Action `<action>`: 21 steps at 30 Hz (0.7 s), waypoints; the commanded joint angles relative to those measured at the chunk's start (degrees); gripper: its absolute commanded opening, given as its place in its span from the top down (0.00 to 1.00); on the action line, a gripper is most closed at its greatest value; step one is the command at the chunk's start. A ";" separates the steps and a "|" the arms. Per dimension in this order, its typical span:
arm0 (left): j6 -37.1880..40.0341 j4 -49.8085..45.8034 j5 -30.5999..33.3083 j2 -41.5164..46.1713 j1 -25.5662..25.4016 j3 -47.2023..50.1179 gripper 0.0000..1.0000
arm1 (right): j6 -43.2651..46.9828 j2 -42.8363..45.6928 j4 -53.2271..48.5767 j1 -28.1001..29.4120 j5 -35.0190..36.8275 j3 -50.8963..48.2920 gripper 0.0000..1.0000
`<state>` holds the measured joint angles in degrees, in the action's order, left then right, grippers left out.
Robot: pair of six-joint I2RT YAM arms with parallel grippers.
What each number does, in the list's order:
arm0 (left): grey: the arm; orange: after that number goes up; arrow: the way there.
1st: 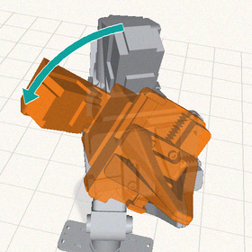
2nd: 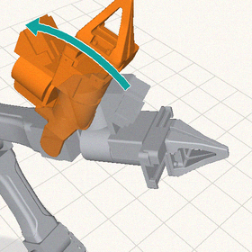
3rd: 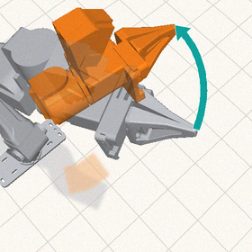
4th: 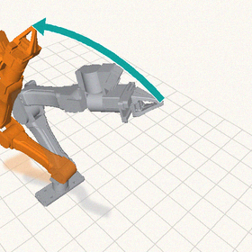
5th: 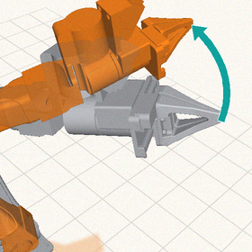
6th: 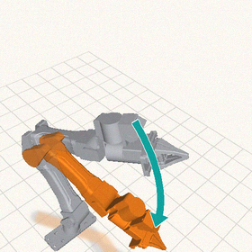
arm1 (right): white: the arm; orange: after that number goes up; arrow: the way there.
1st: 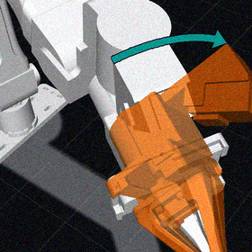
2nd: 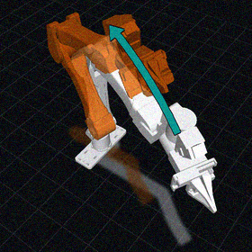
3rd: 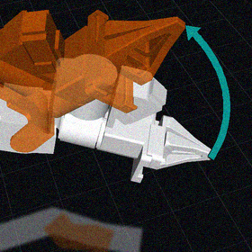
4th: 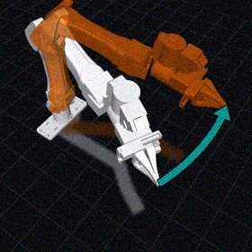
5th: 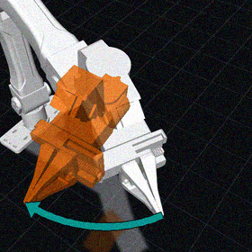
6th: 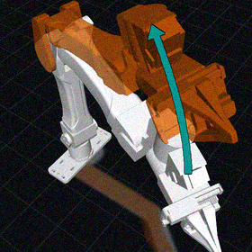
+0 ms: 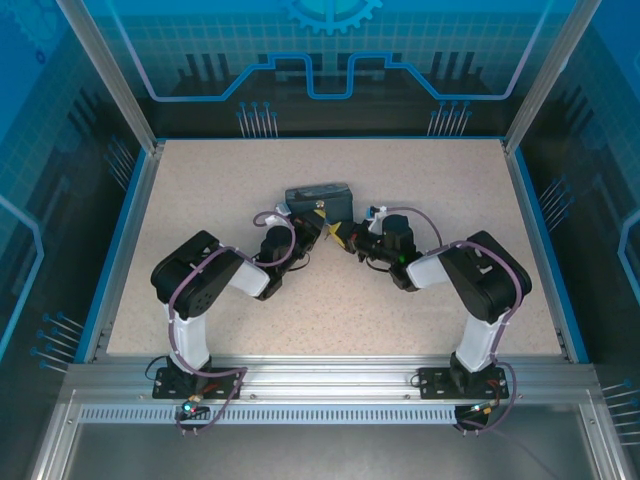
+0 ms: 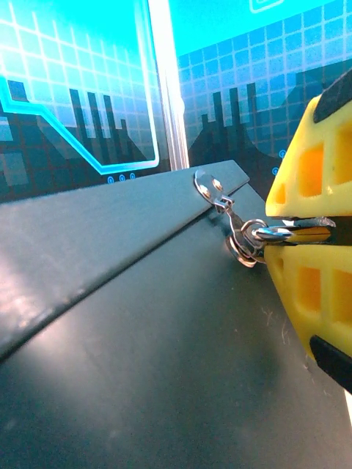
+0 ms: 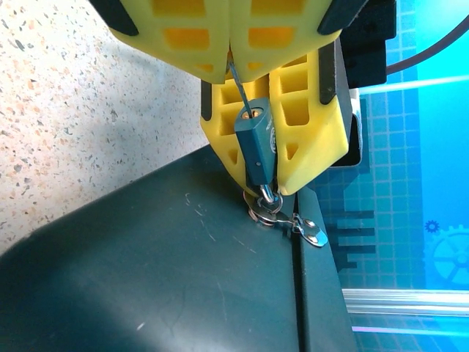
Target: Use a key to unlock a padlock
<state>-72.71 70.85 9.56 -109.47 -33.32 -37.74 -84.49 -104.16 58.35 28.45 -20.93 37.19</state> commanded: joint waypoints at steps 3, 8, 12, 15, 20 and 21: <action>-1.37 5.49 -0.18 0.21 -1.82 -1.64 1.00 | -2.22 -2.18 4.18 0.04 2.38 1.57 1.00; -2.01 6.82 0.85 -0.38 -2.60 -1.78 1.00 | -4.34 -4.12 8.78 0.25 2.19 2.36 1.00; -2.29 7.33 1.38 -0.82 -3.38 -2.33 1.00 | -5.04 -4.97 10.42 0.72 2.15 3.15 1.00; -2.44 7.58 1.93 -1.13 -4.02 -2.58 1.00 | -5.32 -5.33 10.56 0.87 2.69 3.58 1.00; -3.29 9.24 2.65 -2.36 -5.10 -3.13 1.00 | -6.52 -7.07 11.99 1.18 2.78 4.82 1.00; -3.41 9.29 2.62 -2.33 -5.18 -3.06 1.00 | -6.65 -7.19 12.13 1.17 2.83 4.74 1.00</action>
<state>-73.93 72.93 17.17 -111.42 -34.48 -39.16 -90.15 -109.91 67.13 28.49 -20.56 39.29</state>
